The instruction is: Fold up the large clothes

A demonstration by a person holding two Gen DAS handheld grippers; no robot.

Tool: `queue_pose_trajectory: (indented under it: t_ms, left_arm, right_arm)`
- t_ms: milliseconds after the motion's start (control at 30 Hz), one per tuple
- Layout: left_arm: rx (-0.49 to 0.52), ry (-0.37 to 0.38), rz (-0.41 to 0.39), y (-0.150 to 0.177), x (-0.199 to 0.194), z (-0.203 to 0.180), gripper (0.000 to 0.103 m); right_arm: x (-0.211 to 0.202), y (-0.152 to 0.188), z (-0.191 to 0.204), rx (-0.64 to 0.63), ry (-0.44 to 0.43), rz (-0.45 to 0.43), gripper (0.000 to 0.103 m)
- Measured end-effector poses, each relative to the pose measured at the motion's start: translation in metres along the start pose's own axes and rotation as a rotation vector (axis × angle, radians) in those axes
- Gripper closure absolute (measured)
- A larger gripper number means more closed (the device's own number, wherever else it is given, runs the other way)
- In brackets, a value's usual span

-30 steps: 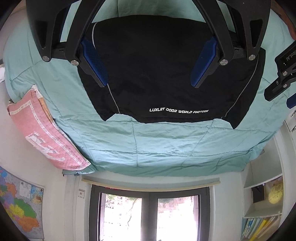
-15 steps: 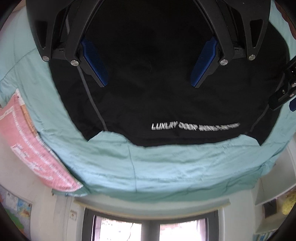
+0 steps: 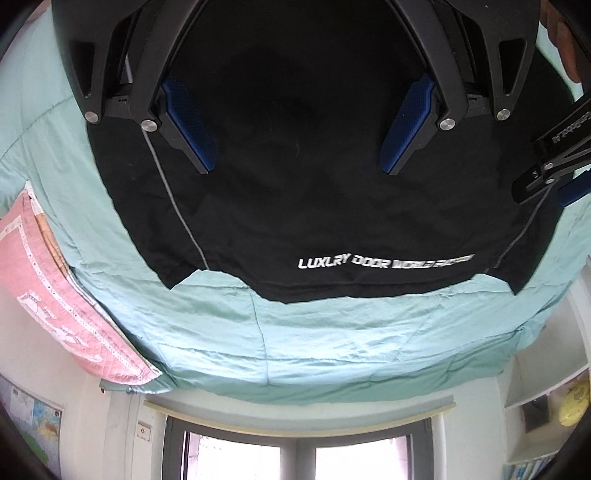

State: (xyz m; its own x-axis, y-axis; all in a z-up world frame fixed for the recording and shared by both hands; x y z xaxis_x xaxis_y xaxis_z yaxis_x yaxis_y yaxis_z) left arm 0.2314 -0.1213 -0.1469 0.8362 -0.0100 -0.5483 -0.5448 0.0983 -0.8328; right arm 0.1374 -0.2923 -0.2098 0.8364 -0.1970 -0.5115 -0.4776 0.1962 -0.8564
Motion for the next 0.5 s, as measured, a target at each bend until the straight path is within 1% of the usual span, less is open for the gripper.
queue_pose_trajectory:
  t_ms: [167, 300, 400, 500]
  left_arm:
    - [-0.009, 0.008, -0.038, -0.006, -0.035, 0.003, 0.020]
    - [0.002, -0.004, -0.079, -0.013, -0.061, 0.002, 0.020]
    - [0.010, -0.010, -0.102, -0.017, -0.077, 0.002, 0.020]
    - [0.012, 0.008, -0.110, -0.020, -0.090, 0.000, 0.020]
  right_arm:
    - [-0.038, -0.011, 0.004, -0.019, -0.009, -0.047, 0.011]
    - [-0.065, -0.023, 0.007, -0.037, -0.011, -0.083, 0.011]
    - [-0.080, -0.028, 0.009, -0.036, -0.011, -0.102, 0.011]
    - [-0.089, -0.031, 0.008, -0.022, -0.016, -0.107, 0.011]
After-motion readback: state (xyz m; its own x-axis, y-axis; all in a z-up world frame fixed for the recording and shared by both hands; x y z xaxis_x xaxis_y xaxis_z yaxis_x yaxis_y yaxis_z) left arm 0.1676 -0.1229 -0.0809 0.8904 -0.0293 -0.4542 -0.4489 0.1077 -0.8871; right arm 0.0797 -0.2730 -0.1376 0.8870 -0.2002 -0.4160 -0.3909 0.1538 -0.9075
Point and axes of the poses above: each gripper's, at about its wrist camera, not at the fingertips, and x roughly the way its jaws point, z to its left, y to its underside, the point moved 10 cm from there along x, roughly the way its jaws point, and after that the axes turned 14 degrees about -z, right-handed, at the moved point
